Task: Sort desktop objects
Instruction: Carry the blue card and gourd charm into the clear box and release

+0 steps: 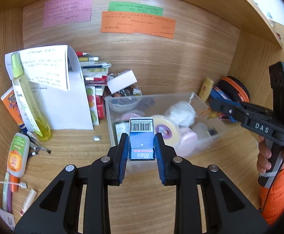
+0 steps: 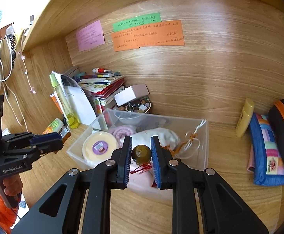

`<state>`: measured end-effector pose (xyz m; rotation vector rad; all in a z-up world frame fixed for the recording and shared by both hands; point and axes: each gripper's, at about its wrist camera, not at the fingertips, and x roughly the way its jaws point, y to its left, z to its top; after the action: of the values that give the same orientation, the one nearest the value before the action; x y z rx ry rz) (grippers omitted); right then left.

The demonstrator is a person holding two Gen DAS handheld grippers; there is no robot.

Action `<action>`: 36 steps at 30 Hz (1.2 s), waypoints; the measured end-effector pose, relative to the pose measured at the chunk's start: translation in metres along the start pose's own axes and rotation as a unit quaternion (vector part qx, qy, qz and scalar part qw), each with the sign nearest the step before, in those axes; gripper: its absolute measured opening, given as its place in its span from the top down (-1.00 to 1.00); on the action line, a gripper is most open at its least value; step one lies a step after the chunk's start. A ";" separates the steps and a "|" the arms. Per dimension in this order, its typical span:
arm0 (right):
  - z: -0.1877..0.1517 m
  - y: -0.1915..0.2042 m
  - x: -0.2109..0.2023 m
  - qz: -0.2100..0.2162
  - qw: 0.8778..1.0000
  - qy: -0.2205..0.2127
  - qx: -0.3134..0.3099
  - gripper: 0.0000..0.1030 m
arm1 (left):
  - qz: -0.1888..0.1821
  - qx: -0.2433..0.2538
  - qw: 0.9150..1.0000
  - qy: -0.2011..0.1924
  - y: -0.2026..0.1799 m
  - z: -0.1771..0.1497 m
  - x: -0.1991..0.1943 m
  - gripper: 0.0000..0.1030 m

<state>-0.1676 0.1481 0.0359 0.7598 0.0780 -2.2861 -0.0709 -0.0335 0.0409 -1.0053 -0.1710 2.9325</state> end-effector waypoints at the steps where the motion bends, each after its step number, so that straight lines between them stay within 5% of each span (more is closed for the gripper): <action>1: 0.000 -0.001 0.004 0.000 1.000 0.001 0.003 0.66 | 0.003 -0.002 1.000 -0.001 0.002 0.003 0.003 0.49; 18: -0.016 -0.014 0.045 -0.013 0.998 0.054 0.004 0.66 | 0.011 -0.005 1.000 0.027 0.016 0.024 0.056 0.49; 34: -0.023 -0.004 0.050 -0.024 0.998 0.061 -0.019 0.65 | -0.029 -0.024 0.998 0.043 0.026 0.022 0.076 0.49; 36: -0.023 -0.004 0.050 -0.021 0.998 0.062 -0.019 0.54 | -0.031 -0.025 0.998 0.043 0.027 0.023 0.076 0.49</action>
<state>-0.1869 0.1261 -0.0112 0.8882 0.1974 -2.2690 -0.1449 -0.0570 0.0094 -1.1086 -0.2686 2.8380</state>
